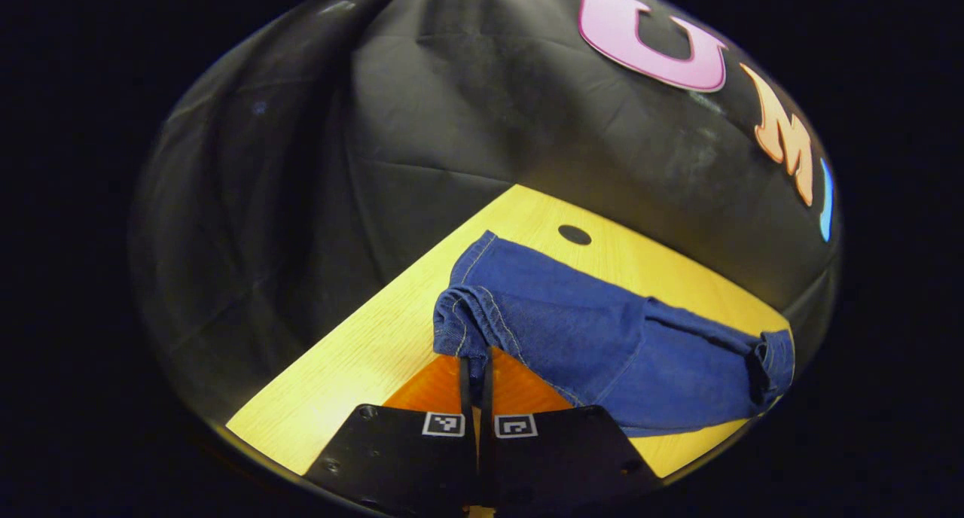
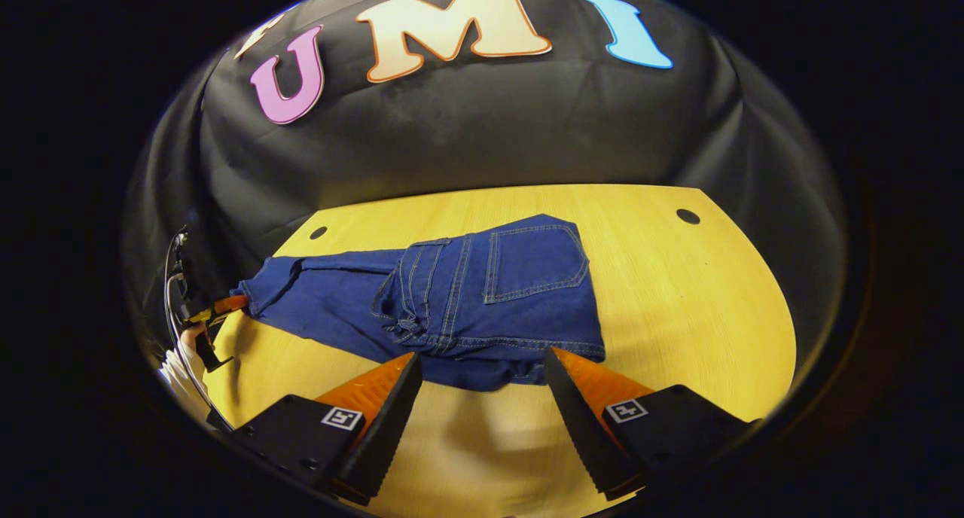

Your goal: Grasp the waist and the cuffs of the jeans and fold them to make the two legs overlap; first hold the waist and fold one-third of the jeans toward the cuffs, then hold the cuffs and fold the remaining one-third in the same direction to finish folding.

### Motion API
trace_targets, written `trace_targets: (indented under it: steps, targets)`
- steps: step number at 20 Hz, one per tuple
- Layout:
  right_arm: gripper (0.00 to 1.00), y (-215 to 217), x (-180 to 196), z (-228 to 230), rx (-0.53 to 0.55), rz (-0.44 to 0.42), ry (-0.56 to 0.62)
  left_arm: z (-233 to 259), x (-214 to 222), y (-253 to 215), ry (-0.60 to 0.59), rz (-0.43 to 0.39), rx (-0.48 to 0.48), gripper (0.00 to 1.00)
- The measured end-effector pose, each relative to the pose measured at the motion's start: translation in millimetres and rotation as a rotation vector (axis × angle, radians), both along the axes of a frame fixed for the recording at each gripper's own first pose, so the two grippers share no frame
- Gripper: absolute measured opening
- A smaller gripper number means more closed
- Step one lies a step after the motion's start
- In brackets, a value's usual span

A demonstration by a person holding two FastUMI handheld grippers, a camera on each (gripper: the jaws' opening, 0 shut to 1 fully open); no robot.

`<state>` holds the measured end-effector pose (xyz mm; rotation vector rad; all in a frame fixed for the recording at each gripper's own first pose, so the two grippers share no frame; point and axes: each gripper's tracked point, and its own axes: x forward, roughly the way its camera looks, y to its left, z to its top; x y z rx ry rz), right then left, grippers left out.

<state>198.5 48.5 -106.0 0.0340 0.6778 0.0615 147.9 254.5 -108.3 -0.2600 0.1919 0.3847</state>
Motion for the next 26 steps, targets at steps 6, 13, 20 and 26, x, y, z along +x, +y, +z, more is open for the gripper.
trace_targets:
  steps: [6,13,20,26]
  targets:
    - [0.99,-26.7,-2.3,19.3,0.016,-0.038,-0.029,73.1,-19.9,-52.8,-0.157,-0.115,-0.043,0.0]
    - [1.0,-78.8,-7.7,47.1,0.044,-0.078,-0.078,125.0,14.0,-200.9,-0.183,-0.29,-0.051,0.0]
    - [0.96,-134.3,-13.1,47.4,0.034,-0.081,-0.08,147.8,48.6,-354.8,-0.153,-0.465,-0.011,0.0]
    - [0.96,-160.1,-11.3,46.2,0.085,-0.073,-0.078,152.1,76.1,-469.5,-0.13,-0.594,0.056,0.0]
